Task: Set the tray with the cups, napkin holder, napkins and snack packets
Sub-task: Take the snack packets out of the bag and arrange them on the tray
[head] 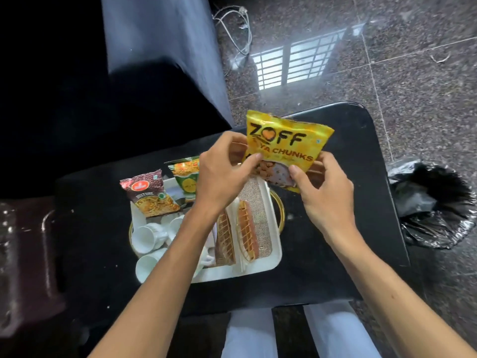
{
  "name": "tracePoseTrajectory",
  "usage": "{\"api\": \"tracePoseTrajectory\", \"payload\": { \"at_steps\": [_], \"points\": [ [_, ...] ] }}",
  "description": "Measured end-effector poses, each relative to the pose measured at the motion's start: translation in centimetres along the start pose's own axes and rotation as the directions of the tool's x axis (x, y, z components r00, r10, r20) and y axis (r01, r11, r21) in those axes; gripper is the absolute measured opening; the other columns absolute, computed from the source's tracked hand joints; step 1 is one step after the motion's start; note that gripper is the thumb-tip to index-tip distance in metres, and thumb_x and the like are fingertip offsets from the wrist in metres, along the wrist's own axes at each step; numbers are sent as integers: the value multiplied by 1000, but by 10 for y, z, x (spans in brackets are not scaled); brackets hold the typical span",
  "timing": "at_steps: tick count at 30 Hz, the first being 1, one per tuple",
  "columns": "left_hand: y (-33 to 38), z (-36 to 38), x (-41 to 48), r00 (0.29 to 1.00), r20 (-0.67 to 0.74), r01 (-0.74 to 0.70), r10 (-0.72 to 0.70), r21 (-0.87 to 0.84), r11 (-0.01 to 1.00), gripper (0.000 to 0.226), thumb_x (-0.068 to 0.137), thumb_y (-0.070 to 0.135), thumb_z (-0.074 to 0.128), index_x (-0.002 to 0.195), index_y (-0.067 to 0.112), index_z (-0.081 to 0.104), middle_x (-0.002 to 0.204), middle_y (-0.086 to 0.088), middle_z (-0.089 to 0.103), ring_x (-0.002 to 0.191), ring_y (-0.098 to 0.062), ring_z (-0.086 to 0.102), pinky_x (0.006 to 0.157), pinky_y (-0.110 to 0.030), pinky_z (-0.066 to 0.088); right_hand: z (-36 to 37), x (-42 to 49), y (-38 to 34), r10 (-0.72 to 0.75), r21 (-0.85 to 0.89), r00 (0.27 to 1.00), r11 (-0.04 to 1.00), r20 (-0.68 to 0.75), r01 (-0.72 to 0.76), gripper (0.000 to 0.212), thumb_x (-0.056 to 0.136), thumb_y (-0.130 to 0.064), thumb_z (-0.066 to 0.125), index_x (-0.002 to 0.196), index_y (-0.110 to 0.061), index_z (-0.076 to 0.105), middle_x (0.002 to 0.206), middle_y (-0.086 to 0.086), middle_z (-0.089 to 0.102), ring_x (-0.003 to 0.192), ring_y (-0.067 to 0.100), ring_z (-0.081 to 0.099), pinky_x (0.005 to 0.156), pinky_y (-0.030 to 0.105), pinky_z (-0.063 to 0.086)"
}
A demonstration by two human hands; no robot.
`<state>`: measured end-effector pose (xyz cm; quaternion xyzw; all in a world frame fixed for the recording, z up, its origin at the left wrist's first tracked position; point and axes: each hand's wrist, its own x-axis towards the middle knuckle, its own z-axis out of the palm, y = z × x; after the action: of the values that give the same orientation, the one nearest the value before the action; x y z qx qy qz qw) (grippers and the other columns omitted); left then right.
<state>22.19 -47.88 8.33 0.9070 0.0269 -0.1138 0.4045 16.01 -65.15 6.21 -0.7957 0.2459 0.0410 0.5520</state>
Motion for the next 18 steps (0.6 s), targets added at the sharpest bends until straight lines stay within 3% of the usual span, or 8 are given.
{"api": "tracePoseTrajectory", "payload": {
  "at_steps": [3, 9, 14, 18],
  "points": [
    [-23, -21, -6, 993, -69, 95, -98, -50, 994, 25, 86, 27, 80, 104, 23, 63, 91, 17, 67, 88, 8, 66, 78, -5, 52, 27, 8, -12, -80, -29, 994, 996, 78, 83, 20, 91, -33, 70, 109, -31, 61, 93, -25, 65, 88, -12, 64, 73, 4, 49],
    [-63, -25, -17, 943, -51, 315, -330, -190, 930, 30, 90, 26, 76, 116, 19, 64, 104, 1, 72, 91, -2, 69, 83, -24, 59, 68, 18, -6, -108, -133, 978, 982, 180, 133, 24, 91, -28, 71, 113, -22, 65, 96, -15, 68, 85, -5, 64, 69, 3, 46],
    [-81, -19, -18, 913, -22, 391, -408, -239, 889, 33, 93, 25, 74, 123, 15, 64, 113, -6, 76, 95, -13, 72, 87, -30, 60, 84, 18, 2, -80, -211, 977, 970, 197, 122, 24, 92, -29, 70, 113, -20, 64, 96, -16, 66, 81, -11, 59, 61, -1, 41],
    [-84, -14, -20, 904, 16, 416, -427, -262, 871, 43, 95, 23, 71, 134, 8, 59, 123, -12, 73, 103, -16, 71, 92, -32, 60, 90, 19, 8, -54, -260, 981, 960, 186, 102, 27, 92, -29, 69, 116, -18, 63, 102, -9, 69, 88, 5, 64, 67, 9, 43]
  ]
}}
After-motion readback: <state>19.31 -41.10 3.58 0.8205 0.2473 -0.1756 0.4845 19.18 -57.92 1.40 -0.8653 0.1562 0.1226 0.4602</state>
